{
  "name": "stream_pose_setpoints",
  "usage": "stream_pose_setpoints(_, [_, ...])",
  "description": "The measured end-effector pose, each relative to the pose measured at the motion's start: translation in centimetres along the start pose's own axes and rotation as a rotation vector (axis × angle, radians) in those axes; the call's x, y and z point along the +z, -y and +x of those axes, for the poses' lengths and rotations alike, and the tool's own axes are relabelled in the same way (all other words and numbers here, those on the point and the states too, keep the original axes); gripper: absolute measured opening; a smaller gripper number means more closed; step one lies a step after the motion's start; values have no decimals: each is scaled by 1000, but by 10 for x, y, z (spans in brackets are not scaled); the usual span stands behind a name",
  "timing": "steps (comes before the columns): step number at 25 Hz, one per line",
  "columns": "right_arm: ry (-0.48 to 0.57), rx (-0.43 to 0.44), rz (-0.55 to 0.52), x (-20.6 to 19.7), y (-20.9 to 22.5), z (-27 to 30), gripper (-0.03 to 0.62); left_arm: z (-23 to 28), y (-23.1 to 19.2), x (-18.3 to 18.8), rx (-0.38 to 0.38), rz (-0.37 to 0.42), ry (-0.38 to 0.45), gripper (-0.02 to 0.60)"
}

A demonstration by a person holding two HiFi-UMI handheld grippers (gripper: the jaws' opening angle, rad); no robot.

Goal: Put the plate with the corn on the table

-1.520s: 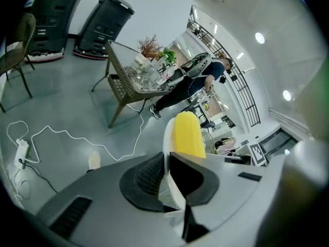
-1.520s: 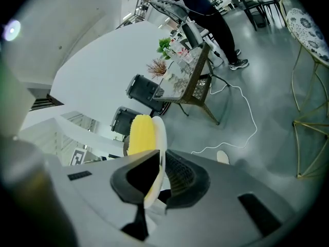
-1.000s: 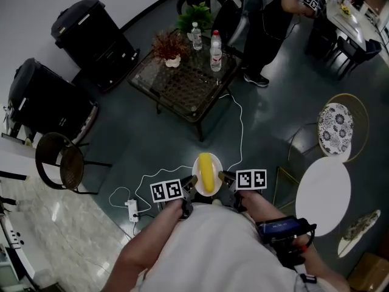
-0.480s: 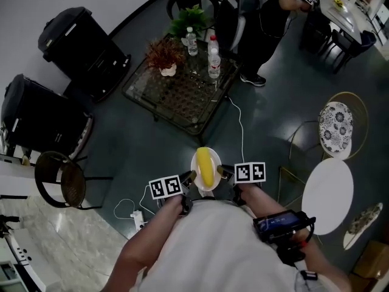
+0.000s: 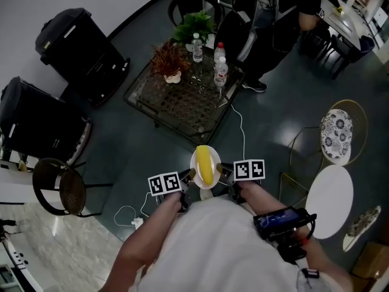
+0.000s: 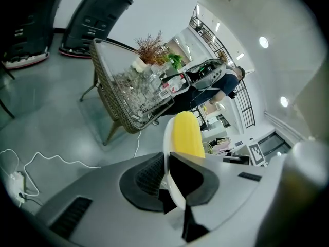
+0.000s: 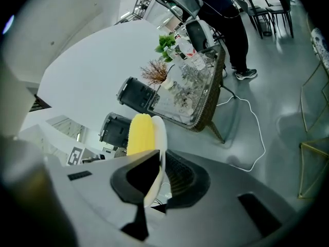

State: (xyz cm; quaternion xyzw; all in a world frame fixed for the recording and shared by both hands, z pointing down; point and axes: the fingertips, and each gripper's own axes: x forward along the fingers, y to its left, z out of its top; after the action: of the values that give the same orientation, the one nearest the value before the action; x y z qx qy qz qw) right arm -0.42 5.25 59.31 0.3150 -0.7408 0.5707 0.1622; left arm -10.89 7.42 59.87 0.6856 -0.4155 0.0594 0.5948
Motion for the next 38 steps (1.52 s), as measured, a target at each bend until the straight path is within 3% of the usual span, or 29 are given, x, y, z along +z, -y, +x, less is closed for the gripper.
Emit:
stream_pose_setpoints(14, [-9, 5, -63, 25, -21, 23, 43, -12, -8, 33, 0, -1, 62, 34])
stream_pose_setpoints(25, [-42, 15, -51, 34, -15, 42, 43, -6, -24, 43, 33, -34, 71, 34])
stream_pose_setpoints(38, [-81, 29, -76, 82, -12, 73, 43, 15, -35, 90, 54, -64, 105, 34])
